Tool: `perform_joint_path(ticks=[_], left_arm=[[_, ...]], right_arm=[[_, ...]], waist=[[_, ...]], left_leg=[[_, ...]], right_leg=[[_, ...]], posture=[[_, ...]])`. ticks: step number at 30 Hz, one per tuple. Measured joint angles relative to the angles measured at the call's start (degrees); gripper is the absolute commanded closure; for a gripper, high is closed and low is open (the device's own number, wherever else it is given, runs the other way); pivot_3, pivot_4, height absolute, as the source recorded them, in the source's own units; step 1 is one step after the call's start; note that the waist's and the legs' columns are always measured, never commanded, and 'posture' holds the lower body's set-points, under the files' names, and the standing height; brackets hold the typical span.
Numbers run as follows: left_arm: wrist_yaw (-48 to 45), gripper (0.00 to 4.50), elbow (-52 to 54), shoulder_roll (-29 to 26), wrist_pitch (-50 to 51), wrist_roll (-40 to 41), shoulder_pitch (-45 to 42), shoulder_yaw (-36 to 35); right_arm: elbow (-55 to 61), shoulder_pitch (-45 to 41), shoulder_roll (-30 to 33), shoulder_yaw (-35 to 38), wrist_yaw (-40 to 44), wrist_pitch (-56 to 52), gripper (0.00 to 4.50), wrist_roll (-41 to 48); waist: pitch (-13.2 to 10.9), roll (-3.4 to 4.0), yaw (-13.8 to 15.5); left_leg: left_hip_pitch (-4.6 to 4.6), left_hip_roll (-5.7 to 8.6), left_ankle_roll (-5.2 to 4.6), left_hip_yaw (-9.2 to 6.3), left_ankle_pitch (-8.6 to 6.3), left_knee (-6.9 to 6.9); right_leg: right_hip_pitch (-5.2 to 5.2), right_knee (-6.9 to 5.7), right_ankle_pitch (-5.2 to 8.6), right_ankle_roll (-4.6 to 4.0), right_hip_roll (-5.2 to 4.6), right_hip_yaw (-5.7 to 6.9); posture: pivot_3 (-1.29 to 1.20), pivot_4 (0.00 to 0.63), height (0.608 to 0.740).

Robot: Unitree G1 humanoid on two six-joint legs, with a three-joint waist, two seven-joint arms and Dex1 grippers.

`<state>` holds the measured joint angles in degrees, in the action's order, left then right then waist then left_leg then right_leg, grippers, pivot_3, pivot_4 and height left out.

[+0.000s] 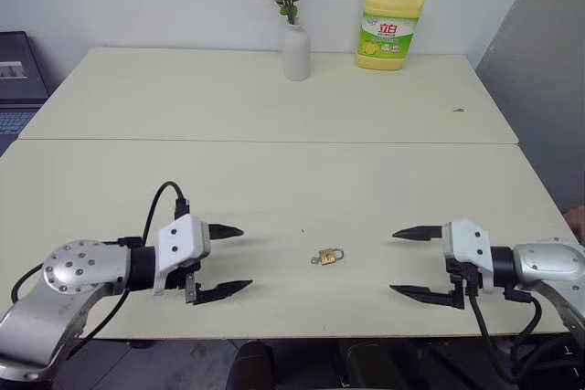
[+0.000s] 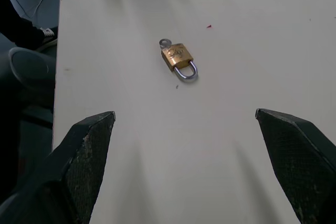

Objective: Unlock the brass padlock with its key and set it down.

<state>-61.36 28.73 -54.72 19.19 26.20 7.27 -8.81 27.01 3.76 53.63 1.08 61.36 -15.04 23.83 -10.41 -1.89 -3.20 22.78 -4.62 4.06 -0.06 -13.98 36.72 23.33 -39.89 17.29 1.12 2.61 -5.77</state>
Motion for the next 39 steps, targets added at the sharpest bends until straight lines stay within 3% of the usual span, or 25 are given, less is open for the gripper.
perform_joint_path(ticks=[11, 18, 25, 30, 39], left_arm=[[-1.32, 0.1, 0.16, 0.05, -1.57, -0.12, 0.6, -0.16], [-5.62, 0.1, -1.35, -0.19, -4.83, -0.85, 1.32, -0.09], [-6.91, 0.1, -0.75, -0.11, -5.73, -0.52, 2.89, 0.02], [-6.9, 0.1, 1.97, -0.03, -4.63, 1.36, 3.93, -0.41], [-6.95, 0.1, 2.68, -0.18, -5.0, 0.78, 5.81, -0.81]], right_arm=[[-0.44, 1.65, -0.93, -0.52, 0.94, 1.96, 0.0, -1.37], [0.62, -3.11, -1.5, -2.99, -0.44, -1.92, 0.0, -2.08], [-0.15, -14.21, -5.14, -14.72, -2.61, -6.92, 0.0, -9.67], [-1.9, -22.57, -11.92, -21.65, -2.78, -12.14, 0.0, -11.37], [-8.12, -27.64, -16.32, -29.9, -2.57, -13.52, 0.0, -17.2]], waist=[[0.0, 0.0, -0.02], [0.01, 0.0, 0.01], [0.0, 0.01, -0.06], [0.0, 0.01, -0.04], [0.0, 0.01, 0.04]], left_leg=[[-0.01, 0.0, 0.0, 0.0, 0.0, 0.04], [-0.01, 0.0, 0.0, 0.0, 0.0, 0.08], [0.0, -0.02, 0.0, -0.01, 0.0, 0.1], [0.04, -0.03, 0.0, -0.01, 0.0, 0.12], [0.05, -0.02, 0.0, 0.0, 0.0, 0.16]], right_leg=[[0.0, -0.02, 0.0, 0.0, 0.01, 0.0], [-0.01, -0.04, -0.01, 0.01, 0.01, 0.0], [0.02, -0.06, -0.01, 0.0, 0.02, 0.01], [0.04, -0.08, -0.01, 0.0, 0.02, 0.01], [0.05, -0.08, -0.01, -0.01, 0.02, 0.01]], posture=[[0.0, 0.15, 0.74], [0.0, 0.15, 0.74], [0.0, 0.15, 0.74], [0.0, 0.15, 0.74], [0.0, 0.15, 0.74]])
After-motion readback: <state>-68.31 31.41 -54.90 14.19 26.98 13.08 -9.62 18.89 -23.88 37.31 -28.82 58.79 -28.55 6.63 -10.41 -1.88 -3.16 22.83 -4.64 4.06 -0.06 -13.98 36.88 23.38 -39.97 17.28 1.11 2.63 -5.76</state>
